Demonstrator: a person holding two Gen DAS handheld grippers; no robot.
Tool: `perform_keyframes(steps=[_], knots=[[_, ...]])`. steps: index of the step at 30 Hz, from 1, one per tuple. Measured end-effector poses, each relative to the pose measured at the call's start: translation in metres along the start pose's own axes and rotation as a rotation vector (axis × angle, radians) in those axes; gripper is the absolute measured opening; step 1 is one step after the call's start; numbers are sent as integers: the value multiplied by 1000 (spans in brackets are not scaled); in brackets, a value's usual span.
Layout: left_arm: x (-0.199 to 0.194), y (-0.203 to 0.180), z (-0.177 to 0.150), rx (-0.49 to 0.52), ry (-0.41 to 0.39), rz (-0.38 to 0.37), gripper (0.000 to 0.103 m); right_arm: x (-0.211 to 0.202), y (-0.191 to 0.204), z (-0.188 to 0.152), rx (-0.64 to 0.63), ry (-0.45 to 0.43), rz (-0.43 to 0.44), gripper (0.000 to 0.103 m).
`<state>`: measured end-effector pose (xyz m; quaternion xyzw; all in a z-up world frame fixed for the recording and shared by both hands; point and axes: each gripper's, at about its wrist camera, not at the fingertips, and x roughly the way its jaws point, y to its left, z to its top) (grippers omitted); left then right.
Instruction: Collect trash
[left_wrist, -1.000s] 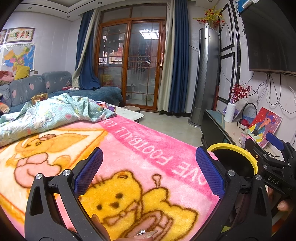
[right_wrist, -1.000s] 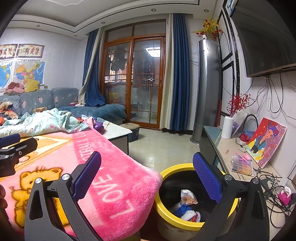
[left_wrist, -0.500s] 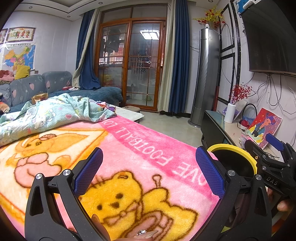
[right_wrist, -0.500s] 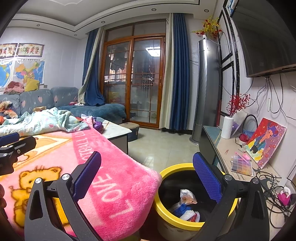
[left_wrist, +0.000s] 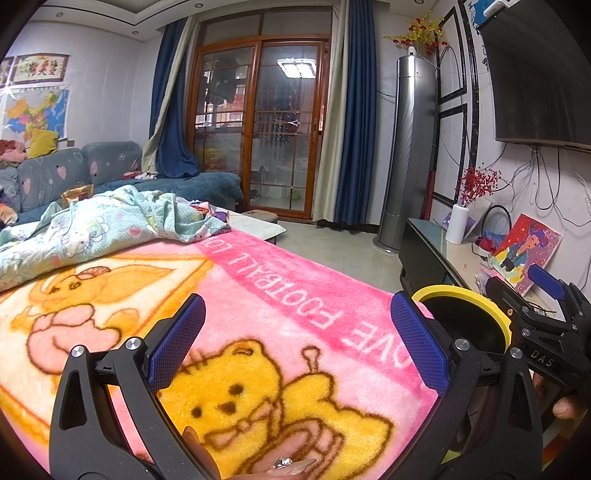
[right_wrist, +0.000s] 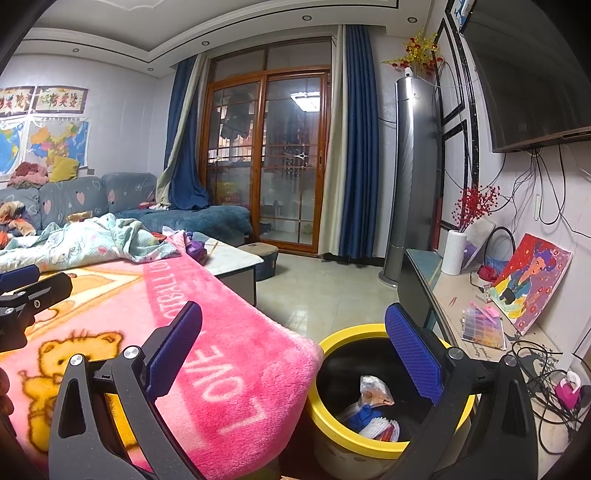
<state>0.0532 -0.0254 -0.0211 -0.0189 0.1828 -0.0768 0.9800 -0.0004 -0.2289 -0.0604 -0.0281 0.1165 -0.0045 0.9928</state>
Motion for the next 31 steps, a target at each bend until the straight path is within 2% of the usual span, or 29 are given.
perform_keyframes(steps=[12,16,19,22,24,26,27,29,30,31], knots=[[3,-6,-2,11,18,11,92,2,-2,-2,11,1,-6,97],[5,-7,-4,34,34,65,92,6,-7,0,55,21,-20,97],[3,6,-2,-2,43,64,92,14,-4,2,63,66,-13,97],[-3,30,4,-68,54,86,92,22,16,10,16,70,44,97],[-9,53,8,-103,71,146,92,29,41,18,-9,77,127,97],[-23,92,9,-141,102,235,92,38,73,25,-19,106,223,97],[-30,112,6,-155,122,291,92,46,102,30,-16,146,309,97],[-50,165,-5,-192,176,424,92,59,150,32,-26,217,416,97],[-58,190,-12,-217,214,493,92,67,190,32,-45,278,478,97],[-70,221,-21,-262,261,570,92,73,214,31,-61,321,507,97]])
